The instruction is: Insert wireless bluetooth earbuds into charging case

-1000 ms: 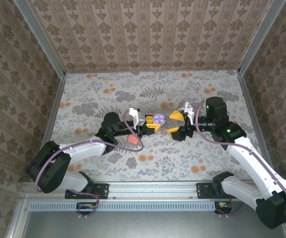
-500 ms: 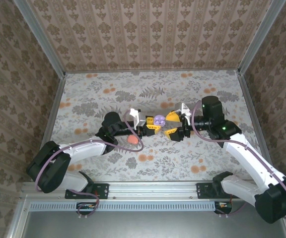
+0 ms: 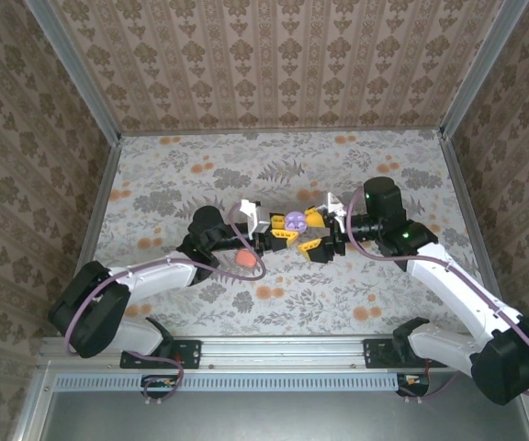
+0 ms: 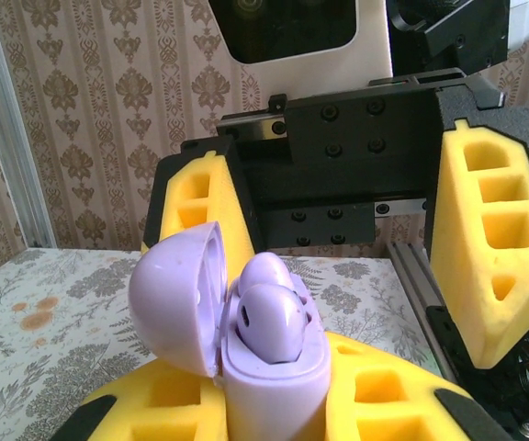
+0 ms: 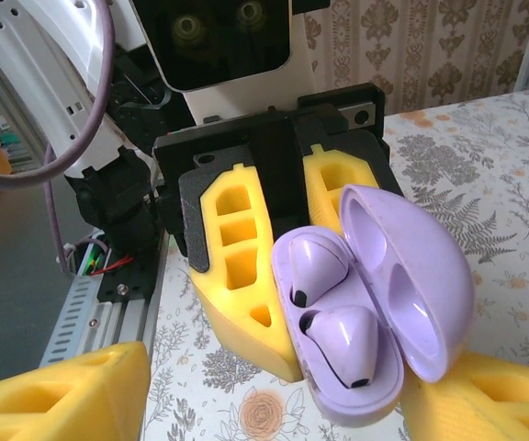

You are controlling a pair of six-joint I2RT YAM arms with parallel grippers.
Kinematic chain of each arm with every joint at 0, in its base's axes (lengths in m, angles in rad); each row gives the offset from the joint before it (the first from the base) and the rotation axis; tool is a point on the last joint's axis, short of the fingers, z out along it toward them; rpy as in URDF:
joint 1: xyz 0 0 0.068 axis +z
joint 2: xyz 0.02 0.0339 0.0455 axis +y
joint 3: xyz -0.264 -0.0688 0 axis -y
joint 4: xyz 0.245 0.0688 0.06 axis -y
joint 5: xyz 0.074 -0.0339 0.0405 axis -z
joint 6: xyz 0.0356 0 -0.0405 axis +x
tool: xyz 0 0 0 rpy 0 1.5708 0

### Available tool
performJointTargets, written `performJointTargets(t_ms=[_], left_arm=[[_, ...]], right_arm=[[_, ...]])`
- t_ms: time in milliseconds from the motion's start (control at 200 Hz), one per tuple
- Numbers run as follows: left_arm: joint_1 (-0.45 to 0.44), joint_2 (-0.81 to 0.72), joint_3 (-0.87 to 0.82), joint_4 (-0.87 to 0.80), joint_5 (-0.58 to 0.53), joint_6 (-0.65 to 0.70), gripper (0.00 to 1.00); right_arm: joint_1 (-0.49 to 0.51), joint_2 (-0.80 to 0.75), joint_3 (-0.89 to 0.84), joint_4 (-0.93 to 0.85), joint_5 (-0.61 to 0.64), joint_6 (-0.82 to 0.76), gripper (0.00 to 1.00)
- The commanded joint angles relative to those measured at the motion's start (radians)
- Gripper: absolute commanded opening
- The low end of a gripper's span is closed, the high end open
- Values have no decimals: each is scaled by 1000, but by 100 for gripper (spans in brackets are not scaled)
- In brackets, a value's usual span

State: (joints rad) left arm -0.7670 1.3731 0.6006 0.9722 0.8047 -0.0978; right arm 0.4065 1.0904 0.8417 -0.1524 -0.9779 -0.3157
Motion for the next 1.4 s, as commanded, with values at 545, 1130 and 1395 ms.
performJointTargets(t_ms=[545,1130,1395], left_arm=[[-12,-9,24,-16,-10,32,15],[-17,-26,20,-20,2,36,14],[-17,-29,22,-22,9,36,15]], right_arm=[[13,-98,-75,234,-26,-12,58],[-73,-157,-31,89,-13,-121,55],[-66,-87,34,-58,-62,-243,47]])
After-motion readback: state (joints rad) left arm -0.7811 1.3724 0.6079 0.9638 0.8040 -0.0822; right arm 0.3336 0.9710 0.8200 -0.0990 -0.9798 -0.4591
